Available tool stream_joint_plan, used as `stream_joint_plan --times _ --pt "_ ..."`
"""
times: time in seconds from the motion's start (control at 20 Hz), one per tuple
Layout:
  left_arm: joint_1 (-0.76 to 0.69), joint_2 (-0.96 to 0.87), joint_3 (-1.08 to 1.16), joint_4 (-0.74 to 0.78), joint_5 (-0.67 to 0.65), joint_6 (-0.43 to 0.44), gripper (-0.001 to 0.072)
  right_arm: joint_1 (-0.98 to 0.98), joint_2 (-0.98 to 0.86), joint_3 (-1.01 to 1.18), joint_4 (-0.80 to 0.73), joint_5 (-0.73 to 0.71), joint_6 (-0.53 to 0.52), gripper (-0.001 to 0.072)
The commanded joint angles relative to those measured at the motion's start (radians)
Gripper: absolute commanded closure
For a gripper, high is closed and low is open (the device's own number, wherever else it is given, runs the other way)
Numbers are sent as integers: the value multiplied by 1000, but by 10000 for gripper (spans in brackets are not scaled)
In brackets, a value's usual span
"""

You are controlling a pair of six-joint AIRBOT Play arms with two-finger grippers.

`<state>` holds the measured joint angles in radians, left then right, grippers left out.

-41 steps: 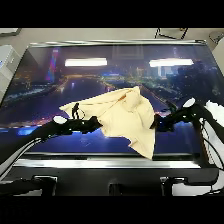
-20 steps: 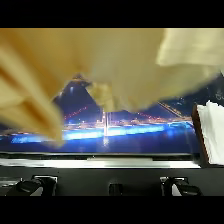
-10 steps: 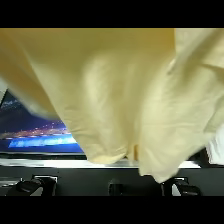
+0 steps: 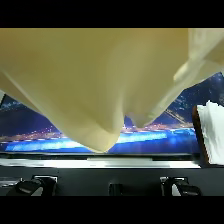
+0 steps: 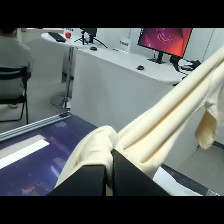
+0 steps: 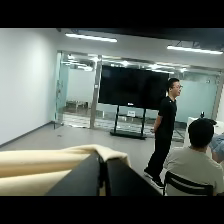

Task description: Fold the clothes and pants, and hang the long-sleeved shirts on hangers.

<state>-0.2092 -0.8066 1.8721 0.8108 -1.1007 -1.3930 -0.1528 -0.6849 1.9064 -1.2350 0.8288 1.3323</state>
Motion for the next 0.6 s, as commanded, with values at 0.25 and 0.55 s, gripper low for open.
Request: stream_joint_plan --times 0.25,0.55 --pt "0 -283 -86 315 -42 -92 683 0 -341 8 -3 271 152 678" --pt "0 -768 -206 307 65 -154 683 0 -966 8 177 409 318 678"
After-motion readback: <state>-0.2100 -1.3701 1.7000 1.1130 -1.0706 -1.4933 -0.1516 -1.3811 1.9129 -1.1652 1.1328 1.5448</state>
